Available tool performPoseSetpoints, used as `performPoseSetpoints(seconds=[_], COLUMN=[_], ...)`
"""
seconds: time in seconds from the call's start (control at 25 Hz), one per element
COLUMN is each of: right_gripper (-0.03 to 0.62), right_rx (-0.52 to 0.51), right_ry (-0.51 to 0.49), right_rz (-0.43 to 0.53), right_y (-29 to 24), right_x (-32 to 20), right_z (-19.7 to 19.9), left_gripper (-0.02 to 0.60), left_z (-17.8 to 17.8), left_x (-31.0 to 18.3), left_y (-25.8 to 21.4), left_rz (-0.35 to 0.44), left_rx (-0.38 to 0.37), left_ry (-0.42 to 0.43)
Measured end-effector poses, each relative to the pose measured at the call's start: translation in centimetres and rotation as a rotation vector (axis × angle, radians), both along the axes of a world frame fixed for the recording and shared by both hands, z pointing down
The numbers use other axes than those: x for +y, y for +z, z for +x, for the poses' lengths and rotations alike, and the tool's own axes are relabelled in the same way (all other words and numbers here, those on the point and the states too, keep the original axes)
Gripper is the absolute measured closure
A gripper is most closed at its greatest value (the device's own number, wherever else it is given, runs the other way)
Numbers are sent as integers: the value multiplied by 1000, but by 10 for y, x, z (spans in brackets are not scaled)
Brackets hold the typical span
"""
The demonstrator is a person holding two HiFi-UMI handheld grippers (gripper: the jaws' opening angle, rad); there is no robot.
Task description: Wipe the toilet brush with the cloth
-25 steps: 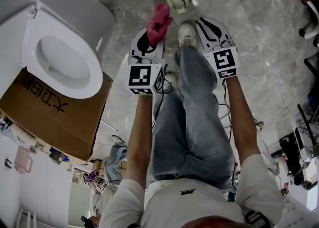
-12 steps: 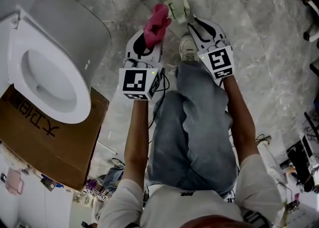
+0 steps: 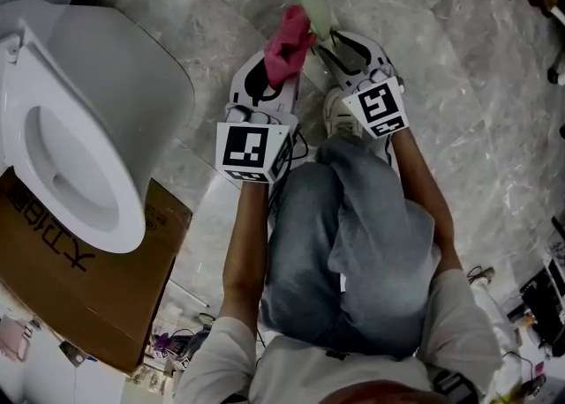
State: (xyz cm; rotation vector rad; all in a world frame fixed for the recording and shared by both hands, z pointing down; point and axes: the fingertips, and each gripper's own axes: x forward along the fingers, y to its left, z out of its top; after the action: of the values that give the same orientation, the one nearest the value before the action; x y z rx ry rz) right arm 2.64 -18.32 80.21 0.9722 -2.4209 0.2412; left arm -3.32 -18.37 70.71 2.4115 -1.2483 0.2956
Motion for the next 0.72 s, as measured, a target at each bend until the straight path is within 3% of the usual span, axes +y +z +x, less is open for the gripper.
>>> performPoseSetpoints(seconds=[0.32,0.56,0.72], right_gripper=[459,534,536], right_rx=[-12,-23,13], right_ry=[-14,-62,-97], right_rz=[80,125,166], right_y=[17,22,22], right_x=[-17,-23,-21], right_z=[-12,-26,-31], left_gripper=[494,494,494], left_z=[17,31,41], left_x=[-5,-6,-8], left_y=[6,-4,-2], left_rz=[25,71,108], left_rx=[54,125,107], left_ry=[11,64,95])
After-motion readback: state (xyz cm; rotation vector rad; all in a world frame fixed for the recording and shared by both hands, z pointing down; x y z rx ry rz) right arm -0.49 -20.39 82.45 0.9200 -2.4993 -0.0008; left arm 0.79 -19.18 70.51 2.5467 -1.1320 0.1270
